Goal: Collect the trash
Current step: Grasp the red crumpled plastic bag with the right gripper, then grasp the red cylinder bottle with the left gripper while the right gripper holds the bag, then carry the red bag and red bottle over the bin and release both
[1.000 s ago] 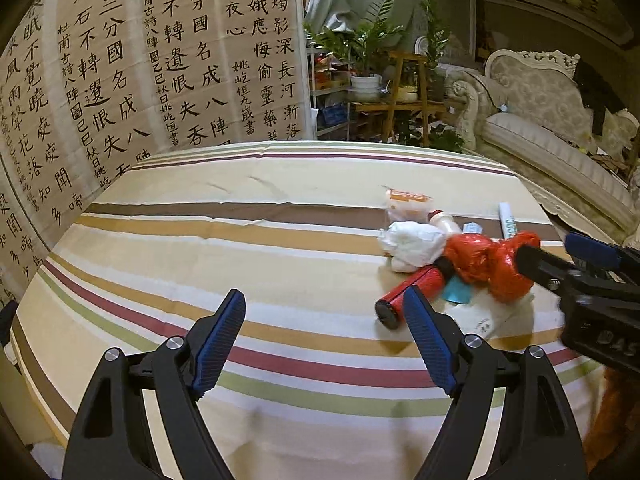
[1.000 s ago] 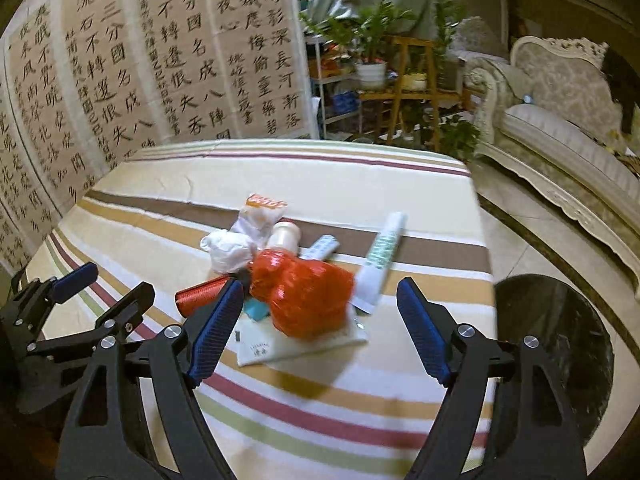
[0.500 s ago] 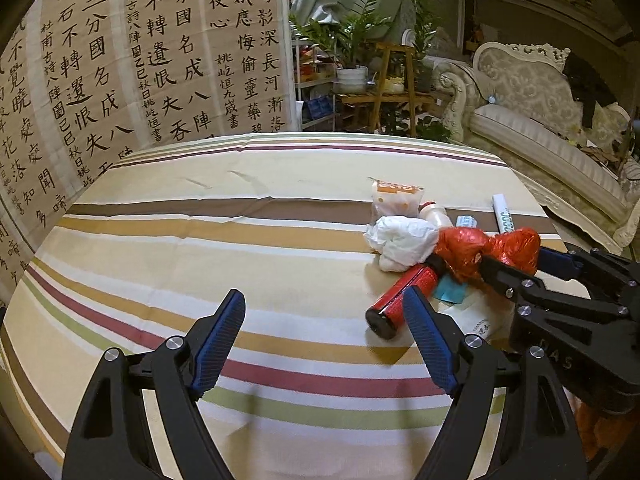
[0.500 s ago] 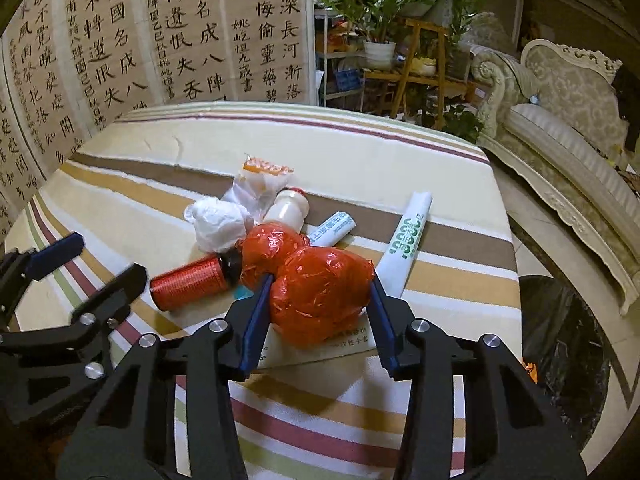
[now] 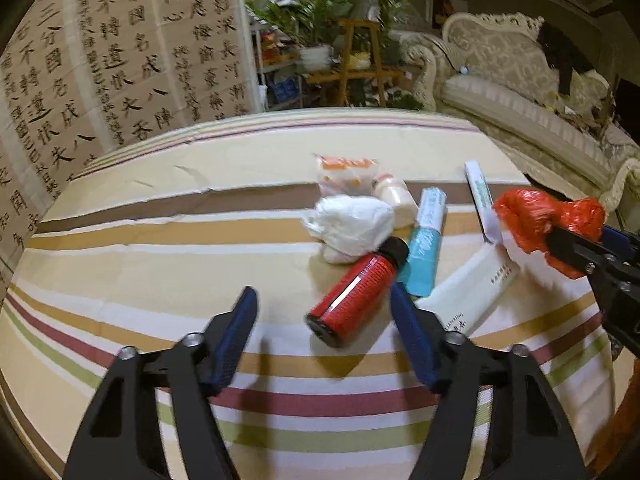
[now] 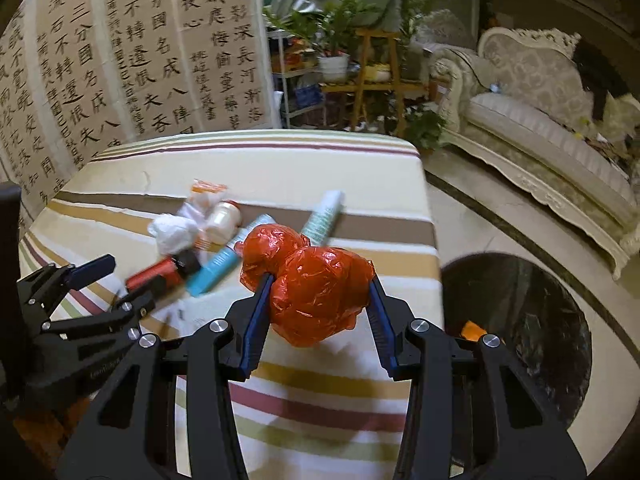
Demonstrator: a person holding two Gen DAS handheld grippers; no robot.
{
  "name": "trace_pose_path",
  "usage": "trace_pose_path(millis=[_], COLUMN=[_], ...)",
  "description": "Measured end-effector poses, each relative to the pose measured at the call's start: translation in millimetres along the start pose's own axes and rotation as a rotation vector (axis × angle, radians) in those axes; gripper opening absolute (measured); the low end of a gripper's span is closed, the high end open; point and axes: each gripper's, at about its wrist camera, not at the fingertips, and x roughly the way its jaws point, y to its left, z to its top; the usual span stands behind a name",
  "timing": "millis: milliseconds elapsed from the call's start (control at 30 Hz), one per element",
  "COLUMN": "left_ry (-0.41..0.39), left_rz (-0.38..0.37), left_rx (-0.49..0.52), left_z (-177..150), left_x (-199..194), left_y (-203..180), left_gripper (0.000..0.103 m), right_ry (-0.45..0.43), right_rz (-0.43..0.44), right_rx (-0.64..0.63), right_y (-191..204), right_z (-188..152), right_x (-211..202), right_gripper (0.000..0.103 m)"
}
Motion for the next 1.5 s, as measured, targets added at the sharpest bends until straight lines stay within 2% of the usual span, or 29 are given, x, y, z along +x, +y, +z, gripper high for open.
trace_pose_path(millis=[100,300,667,967,1033,1100,1167,1267,1333,1367,1500], left_ry=[0.022,0.016,-0.016,0.010,0.018,0.022,0.022,0.025,0.027,0.033,0.019], left_rz=[-0.011,-0.018,-0.022,-0.038,-0.039,-0.045,-0.043,-0.047,-0.045,-0.048,-0.053], left_rx=[0.016,0.036,0.023,-0.001,-0.012,-0.020,-0.020,-0.012,-0.005,-0.001,0.002], left_z=[1,-1,-12,-23,-21,-20,-17,-14,-15,-15,-16], left_x=[4,1,-16,-21,-18,-17,-14,-10,-9,-8,-12], left_y=[-2,-7,-16,-15,-14,-14,-14,-16,-18,-19,-18], left_gripper=[0.041,0.031,0.028,0.029,0.030,0.040,0.045,0.045,0.036,0.025,0.025], right_ry=[0.009,0.011,0.006,0.009,0.011,0.013,0.014,0.015,0.017,0.017,0.019], right_rz=[-0.005,-0.002,0.002,0.007,0.008,0.007,0.007,0.007,0.008,0.008,0.010], right_rx=[0.021,0.044,0.063,0.065,0.069,0.074,0.079,0.082,0.082,0.082,0.087], right_y=[-7,-16,-26,-27,-27,-29,-31,-32,-31,-31,-33], right_z=[-5,-11,-23,-33,-36,-36,-37,-37,-37,-37,-38], right_x=[1,0,-10,-17,-17,-17,-18,-18,-17,-17,-17], right_gripper=[0.044,0.044,0.044,0.044,0.044,0.044,0.044,0.044,0.044,0.044,0.044])
